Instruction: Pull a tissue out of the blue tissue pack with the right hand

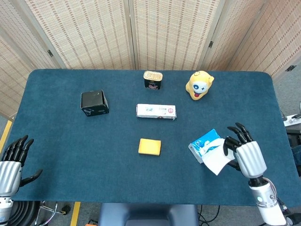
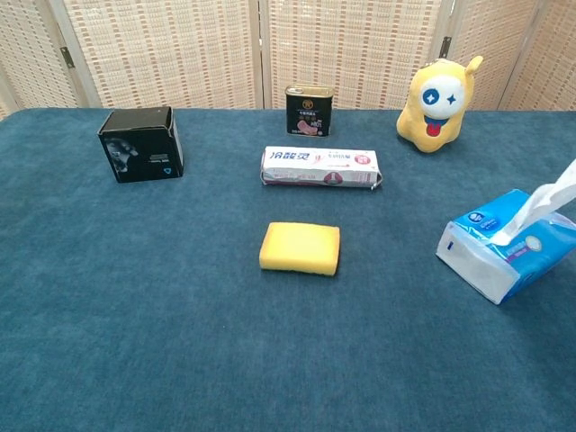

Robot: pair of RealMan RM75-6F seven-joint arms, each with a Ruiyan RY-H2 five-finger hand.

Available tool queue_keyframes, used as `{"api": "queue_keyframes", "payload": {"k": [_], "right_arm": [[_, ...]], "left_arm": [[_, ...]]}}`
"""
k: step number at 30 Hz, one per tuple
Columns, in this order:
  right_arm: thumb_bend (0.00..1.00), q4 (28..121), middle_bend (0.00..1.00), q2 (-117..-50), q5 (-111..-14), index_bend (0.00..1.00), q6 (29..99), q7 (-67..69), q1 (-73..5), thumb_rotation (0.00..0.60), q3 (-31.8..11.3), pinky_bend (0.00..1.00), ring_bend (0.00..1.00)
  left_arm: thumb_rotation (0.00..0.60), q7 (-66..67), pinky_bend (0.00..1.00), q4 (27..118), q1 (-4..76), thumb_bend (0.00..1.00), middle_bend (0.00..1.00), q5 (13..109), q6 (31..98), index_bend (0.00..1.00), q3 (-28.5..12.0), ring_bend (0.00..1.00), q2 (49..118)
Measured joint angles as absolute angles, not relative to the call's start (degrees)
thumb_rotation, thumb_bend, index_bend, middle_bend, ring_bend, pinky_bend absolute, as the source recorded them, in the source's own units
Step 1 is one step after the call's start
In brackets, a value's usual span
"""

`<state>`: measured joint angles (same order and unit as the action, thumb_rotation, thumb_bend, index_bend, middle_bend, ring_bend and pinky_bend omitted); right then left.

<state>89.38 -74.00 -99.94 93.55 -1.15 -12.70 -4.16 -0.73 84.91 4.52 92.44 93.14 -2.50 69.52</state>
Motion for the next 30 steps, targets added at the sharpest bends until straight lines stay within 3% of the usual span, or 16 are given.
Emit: {"api": "queue_keyframes", "payload": {"k": [7, 16, 18, 21, 23, 25, 30], "right_arm": [[0.35, 89.96, 0.59, -72.68, -111.17, 0.75, 101.44, -1.15, -7.99, 0.600, 1.61, 0.14, 0.21], [0.35, 84.94, 0.54, -76.78, -108.05, 0.73, 92.35, -3.83, -8.62, 0.600, 2.74, 0.14, 0.20], [0.33, 83.40, 0.43, -78.14, -106.56, 0.59, 89.36, -4.59, -9.13, 0.600, 2.83, 0.13, 0.14], [0.27, 82.66, 0.17, -78.84, -104.44, 0.20, 85.19, -5.55, -9.79, 0.600, 3.28, 0.05, 0.01], [0.23, 82.90, 0.05, -78.77, -102.78, 0.04, 83.14, -6.48, -10.11, 0.600, 3.53, 0.01, 0.00], [0.21, 83.61, 0.00, -78.39, -101.76, 0.00, 82.63, -7.43, -10.14, 0.600, 3.55, 0.00, 0.00], [0.20, 85.52, 0.00, -76.69, -101.10, 0.00, 84.59, -7.40, -9.51, 0.600, 3.18, 0.00, 0.00]], "left_arm": [[0.600, -0.56, 0.13, 84.99, 4.41, 0.22, 0.00, 92.74, 93.41, 0.00, -2.35, 0.00, 69.49], [0.600, -0.43, 0.13, 84.97, 4.39, 0.22, 0.00, 92.79, 93.28, 0.00, -2.26, 0.00, 69.51], [0.600, -0.49, 0.13, 84.93, 4.41, 0.22, 0.00, 92.72, 93.21, 0.00, -2.27, 0.00, 69.50], [0.600, -0.70, 0.13, 84.88, 4.43, 0.22, 0.00, 92.60, 93.16, 0.00, -2.33, 0.00, 69.46], [0.600, -0.72, 0.13, 84.89, 4.46, 0.22, 0.00, 92.63, 93.10, 0.00, -2.33, 0.00, 69.42], [0.600, -0.66, 0.13, 84.86, 4.45, 0.22, 0.00, 92.69, 93.12, 0.00, -2.28, 0.00, 69.43], [0.600, -0.64, 0.13, 84.90, 4.40, 0.22, 0.00, 92.81, 93.34, 0.00, -2.28, 0.00, 69.43]]}}
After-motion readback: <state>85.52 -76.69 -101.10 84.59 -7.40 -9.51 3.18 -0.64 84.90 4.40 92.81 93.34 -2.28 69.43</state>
